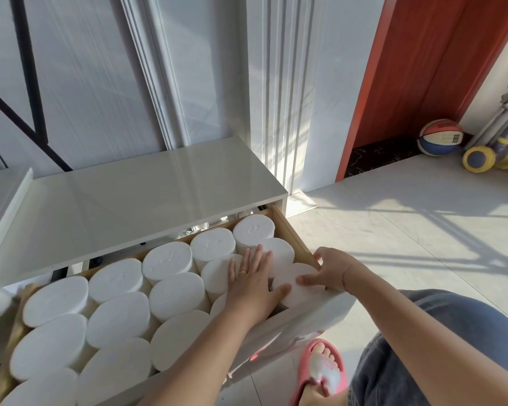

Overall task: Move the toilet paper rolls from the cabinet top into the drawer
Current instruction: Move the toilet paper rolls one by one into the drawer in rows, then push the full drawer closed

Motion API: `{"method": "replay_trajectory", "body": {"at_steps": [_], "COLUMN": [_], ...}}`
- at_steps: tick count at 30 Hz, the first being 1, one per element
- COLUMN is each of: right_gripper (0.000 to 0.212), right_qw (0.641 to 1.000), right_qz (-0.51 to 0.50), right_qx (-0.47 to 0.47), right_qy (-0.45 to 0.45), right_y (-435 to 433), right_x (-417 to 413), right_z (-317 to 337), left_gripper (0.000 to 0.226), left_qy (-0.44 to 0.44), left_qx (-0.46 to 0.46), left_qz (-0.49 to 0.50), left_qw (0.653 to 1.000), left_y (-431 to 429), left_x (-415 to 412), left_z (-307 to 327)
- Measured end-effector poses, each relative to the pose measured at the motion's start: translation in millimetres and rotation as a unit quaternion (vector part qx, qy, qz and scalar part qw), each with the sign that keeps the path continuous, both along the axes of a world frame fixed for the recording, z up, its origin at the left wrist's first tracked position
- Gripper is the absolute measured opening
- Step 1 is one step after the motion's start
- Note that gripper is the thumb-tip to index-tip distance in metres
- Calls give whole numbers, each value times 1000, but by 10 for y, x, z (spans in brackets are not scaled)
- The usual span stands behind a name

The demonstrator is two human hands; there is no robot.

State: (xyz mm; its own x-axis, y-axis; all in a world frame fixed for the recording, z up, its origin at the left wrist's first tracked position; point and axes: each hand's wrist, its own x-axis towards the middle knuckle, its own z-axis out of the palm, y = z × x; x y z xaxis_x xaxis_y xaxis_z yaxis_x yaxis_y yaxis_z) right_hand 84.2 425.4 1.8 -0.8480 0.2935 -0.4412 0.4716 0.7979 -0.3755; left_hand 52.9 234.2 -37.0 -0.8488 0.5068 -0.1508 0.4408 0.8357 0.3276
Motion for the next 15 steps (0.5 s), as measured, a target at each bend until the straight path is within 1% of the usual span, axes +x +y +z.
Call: {"method": "replay_trajectory", "body": {"at_steps": [3,5,7,8,10,11,13,15], "right_gripper": [80,83,83,80,72,67,59,53], "right_qw": [1000,999,990,983,971,966,958,950], "right_qz": [0,7,25,35,66,89,131,163], "right_qx": [8,42,108,123,104,87,67,71], "right_qy": [6,24,89,131,203,225,245,257], "right_y": [-17,-44,-138,-233,-512,-676,-988,-1239], "right_x": [38,80,159,217,355,429,591,746], "right_z": [10,17,17,24,45,48,19,-35], "left_gripper": [75,73,70,68,67,67,66,66], "left_qy": [-8,-19,-32,-36,-27,-12,27,58], "left_qx": [-5,3,24,36,41,32,16,17], "left_qz": [-7,-12,-9,-3,8,12,24,44], "left_qw": [1000,1000,999,999,999,999,999,997], "left_y": [-30,-68,-146,-199,-344,-438,-659,-896], "left_x": [18,39,88,122,199,242,345,474], "left_z": [27,38,55,65,88,103,131,162]}}
